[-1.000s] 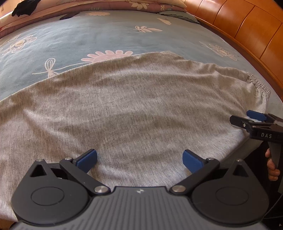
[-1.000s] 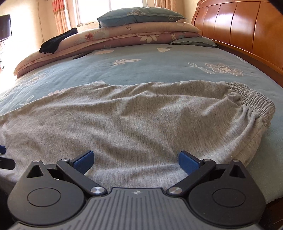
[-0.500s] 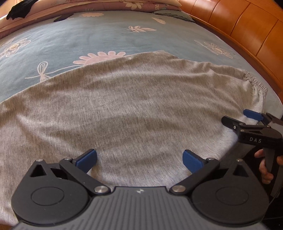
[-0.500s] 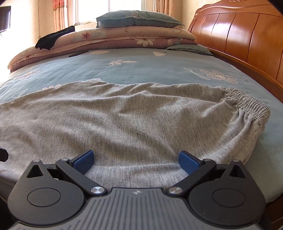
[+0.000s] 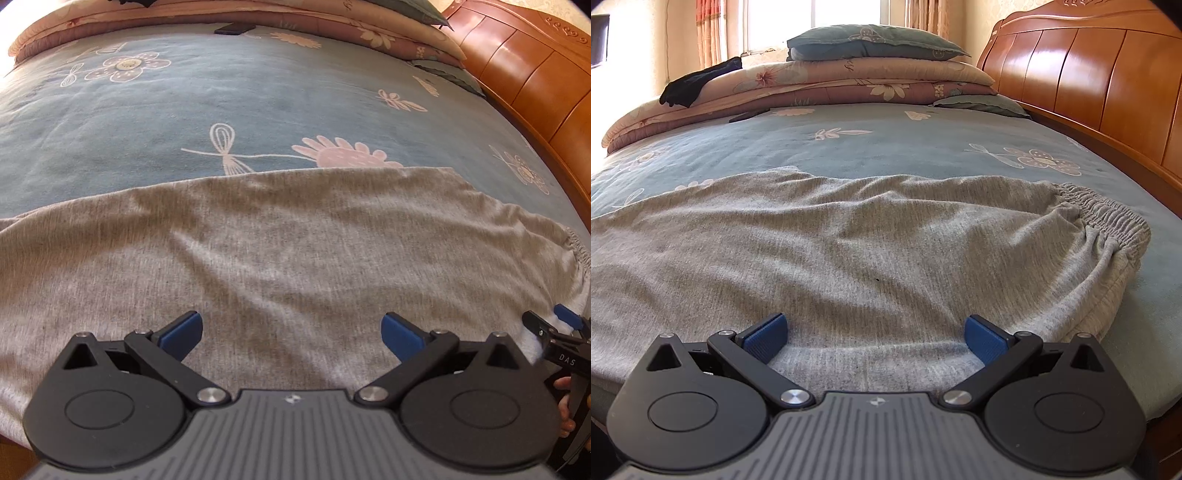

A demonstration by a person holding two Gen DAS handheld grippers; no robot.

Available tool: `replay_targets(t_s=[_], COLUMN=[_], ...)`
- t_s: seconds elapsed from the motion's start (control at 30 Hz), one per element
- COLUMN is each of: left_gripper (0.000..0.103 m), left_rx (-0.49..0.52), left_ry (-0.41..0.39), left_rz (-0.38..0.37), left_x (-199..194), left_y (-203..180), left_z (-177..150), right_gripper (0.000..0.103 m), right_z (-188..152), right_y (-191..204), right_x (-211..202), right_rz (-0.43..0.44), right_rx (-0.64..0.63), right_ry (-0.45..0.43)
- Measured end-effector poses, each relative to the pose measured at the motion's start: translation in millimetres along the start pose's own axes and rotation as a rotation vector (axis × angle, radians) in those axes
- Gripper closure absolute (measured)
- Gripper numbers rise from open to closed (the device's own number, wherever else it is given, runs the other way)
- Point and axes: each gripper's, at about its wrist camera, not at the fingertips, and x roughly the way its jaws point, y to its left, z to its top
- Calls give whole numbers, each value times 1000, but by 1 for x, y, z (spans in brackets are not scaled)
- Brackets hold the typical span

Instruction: Fold clothes

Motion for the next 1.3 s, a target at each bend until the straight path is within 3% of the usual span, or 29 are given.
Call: replay_targets(t_s=[0.07, 0.47, 0.6, 0.7, 0.8, 0.93, 1.07, 1.13, 1.3], left_gripper=[1, 1, 1, 1, 1, 1, 2, 2, 1], left_rx=[-50, -224, -371, -423, -452, -454, -473, -434, -358], left_ry=[7, -207, -169, -140, -100, -171, -238, -253, -174], left_rz=[-10, 56, 22, 2, -34, -6, 58, -3, -98], left_x=[1, -62, -59, -46, -26, -7, -16, -29, -40], left_y=[17, 130, 180, 200, 210, 217, 221, 217, 194], left_z=[3, 61, 69, 68, 70, 84, 98, 98, 83], right_gripper=[0, 0, 0, 0, 0, 0, 0, 0, 0], right_z=[0, -1, -1, 0, 2, 4, 5, 7, 9], right_y=[0, 0, 0, 0, 1, 3, 3, 3, 4], right_x=[0, -2, -2, -1, 0, 2, 3, 4, 6], right_rz=[-1, 4, 8, 8, 0, -11, -12, -12, -21], right_rx=[-1, -11, -13, -12, -8, 0, 0, -1, 6], right_ry=[1, 5, 3, 6, 11, 17, 28, 30, 21])
